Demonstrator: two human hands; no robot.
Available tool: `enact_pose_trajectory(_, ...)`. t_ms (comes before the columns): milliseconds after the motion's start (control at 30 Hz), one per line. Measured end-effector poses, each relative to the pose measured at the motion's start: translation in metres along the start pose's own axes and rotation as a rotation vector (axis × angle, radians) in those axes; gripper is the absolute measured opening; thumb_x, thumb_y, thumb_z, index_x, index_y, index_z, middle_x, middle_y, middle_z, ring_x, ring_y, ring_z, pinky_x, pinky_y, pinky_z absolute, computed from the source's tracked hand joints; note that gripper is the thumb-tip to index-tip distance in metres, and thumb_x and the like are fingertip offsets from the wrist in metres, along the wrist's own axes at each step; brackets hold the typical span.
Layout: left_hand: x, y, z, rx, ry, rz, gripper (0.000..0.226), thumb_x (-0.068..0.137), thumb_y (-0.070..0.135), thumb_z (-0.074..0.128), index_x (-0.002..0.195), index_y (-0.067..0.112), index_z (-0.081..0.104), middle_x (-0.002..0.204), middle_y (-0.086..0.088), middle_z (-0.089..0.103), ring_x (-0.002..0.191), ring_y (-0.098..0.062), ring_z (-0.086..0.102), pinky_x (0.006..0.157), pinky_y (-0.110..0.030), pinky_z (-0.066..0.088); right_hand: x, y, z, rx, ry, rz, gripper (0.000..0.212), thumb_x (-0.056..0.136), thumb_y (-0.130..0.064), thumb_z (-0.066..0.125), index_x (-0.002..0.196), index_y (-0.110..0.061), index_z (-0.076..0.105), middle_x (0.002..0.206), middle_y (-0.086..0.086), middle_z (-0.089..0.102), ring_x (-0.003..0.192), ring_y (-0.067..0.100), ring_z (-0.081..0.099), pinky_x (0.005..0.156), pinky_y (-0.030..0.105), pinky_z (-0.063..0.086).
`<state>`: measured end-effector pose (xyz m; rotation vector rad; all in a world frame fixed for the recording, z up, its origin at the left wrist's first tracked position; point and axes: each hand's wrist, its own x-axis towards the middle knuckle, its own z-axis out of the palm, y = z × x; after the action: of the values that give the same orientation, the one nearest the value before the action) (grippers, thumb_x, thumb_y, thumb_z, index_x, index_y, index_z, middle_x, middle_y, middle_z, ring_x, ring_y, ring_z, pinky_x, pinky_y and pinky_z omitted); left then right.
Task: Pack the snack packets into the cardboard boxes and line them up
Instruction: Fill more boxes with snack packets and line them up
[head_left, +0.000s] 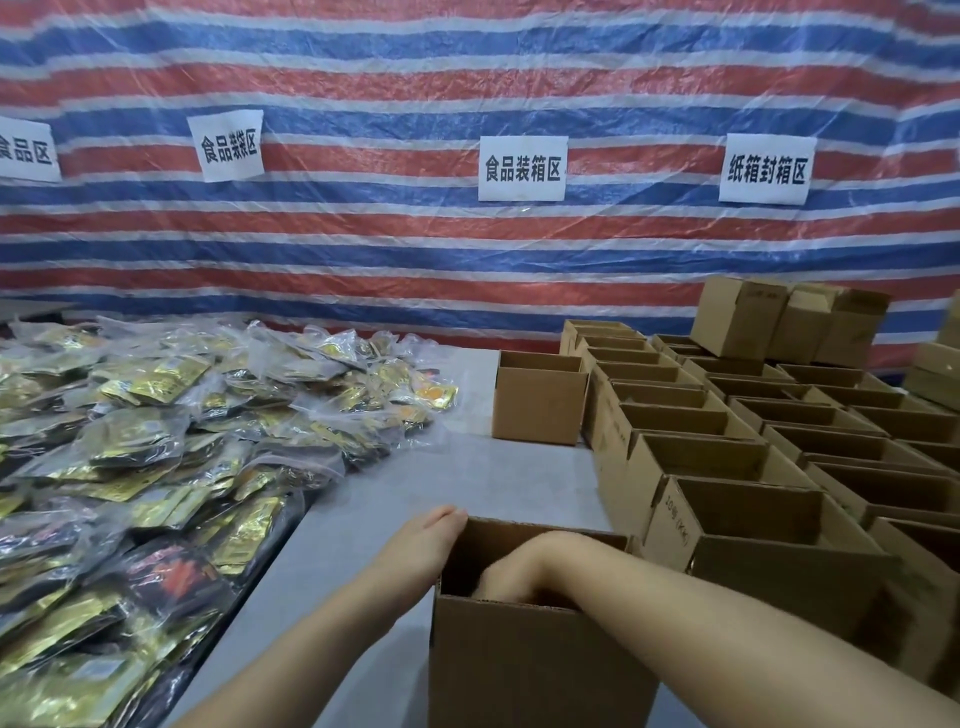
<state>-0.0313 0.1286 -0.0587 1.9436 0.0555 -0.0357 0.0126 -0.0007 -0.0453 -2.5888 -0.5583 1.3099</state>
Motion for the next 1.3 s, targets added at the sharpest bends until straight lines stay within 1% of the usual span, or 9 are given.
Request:
enact_pose_trajectory(133,0.000,0.000,0.000,-0.015,0.036,-0.024,0.035,0.105,0.032,0.040,0.098,0.006,0.063,0.105,-0.014,0.066,0.098,-0.022,0.060,0.076,-0.028,0.041,-0.016,0.010,-0.011,0.123,-0.032,0.010,0.052,0.102,-0.048,0.050,0.136,-0.010,0.057,0.139,0.011,0.060,0.116,0.025,0.061,0.105,0.039,0.044)
enact_pose_trajectory(300,0.004,0.002,0.006,-0.122,0.047,-0.043,0.032,0.105,0.032,0.042,0.089,0.012,0.062,0.090,-0.008,0.060,0.085,-0.019,0.057,0.074,-0.032,0.043,-0.044,0.047,-0.023,0.180,-0.011,0.090,0.059,0.100,-0.061,0.043,0.139,-0.020,0.059,0.136,0.001,0.064,0.124,0.019,0.060,0.113,0.041,0.042)
enact_pose_trajectory(500,0.010,-0.001,0.017,-0.094,0.099,0.000,0.032,0.105,0.031,0.044,0.080,0.018,0.061,0.081,0.006,0.057,0.074,-0.003,0.050,0.063,-0.019,0.036,-0.037,0.062,-0.003,0.096,-0.035,0.055,0.043,0.106,-0.032,0.049,0.141,-0.008,0.055,0.146,0.012,0.055,0.129,0.025,0.056,0.105,0.032,0.041)
enact_pose_trajectory(767,0.001,0.002,0.006,-0.194,0.018,-0.019,0.029,0.103,0.028,0.047,0.089,0.012,0.066,0.088,-0.006,0.066,0.078,-0.009,0.062,0.062,-0.019,0.047,-0.060,0.040,-0.013,-0.011,0.410,-0.253,0.032,0.101,-0.054,0.047,0.110,-0.033,0.069,0.096,-0.016,0.065,0.093,0.003,0.061,0.079,0.024,0.044)
enact_pose_trajectory(867,0.001,0.000,0.007,-0.124,-0.001,-0.006,0.034,0.105,0.029,0.043,0.098,0.004,0.065,0.093,-0.016,0.065,0.082,-0.012,0.062,0.065,-0.020,0.047,-0.067,0.034,-0.016,-0.021,0.789,-0.459,0.015,0.098,-0.049,0.051,0.106,-0.043,0.063,0.097,-0.021,0.062,0.094,-0.003,0.059,0.076,0.018,0.047)
enact_pose_trajectory(933,0.002,0.000,0.009,-0.101,0.015,-0.014,0.035,0.105,0.030,0.041,0.102,0.004,0.065,0.103,-0.020,0.066,0.089,-0.017,0.062,0.068,-0.022,0.045,-0.068,0.038,-0.018,-0.057,0.928,-0.392,0.029,0.097,-0.052,0.053,0.124,-0.044,0.056,0.107,-0.025,0.056,0.104,-0.002,0.057,0.085,0.019,0.049)
enact_pose_trajectory(1000,0.003,0.003,0.009,-0.100,0.020,-0.014,0.033,0.105,0.029,0.041,0.095,0.008,0.065,0.098,-0.017,0.064,0.085,-0.015,0.059,0.065,-0.020,0.043,-0.064,0.046,-0.015,-0.151,0.892,-0.197,0.044,0.095,-0.059,0.053,0.134,-0.040,0.050,0.117,-0.018,0.056,0.107,0.003,0.057,0.085,0.022,0.048)
enact_pose_trajectory(1100,0.003,0.006,0.007,-0.059,-0.009,0.020,0.032,0.105,0.032,0.040,0.085,0.018,0.060,0.087,-0.004,0.058,0.079,-0.011,0.053,0.067,-0.023,0.040,-0.053,0.058,-0.005,-0.363,0.780,-0.110,0.020,0.096,-0.058,0.052,0.106,-0.040,0.052,0.104,-0.013,0.061,0.087,0.004,0.056,0.068,0.021,0.042)
enact_pose_trajectory(1300,0.031,0.003,-0.039,-0.023,0.198,0.052,0.039,0.104,0.047,0.034,0.110,0.020,0.060,0.105,0.003,0.064,0.095,-0.015,0.063,0.083,-0.034,0.048,-0.051,0.060,-0.004,-0.449,0.793,-0.132,0.012,0.100,-0.046,0.052,0.092,-0.039,0.046,0.098,-0.015,0.060,0.089,0.005,0.058,0.068,0.020,0.037)
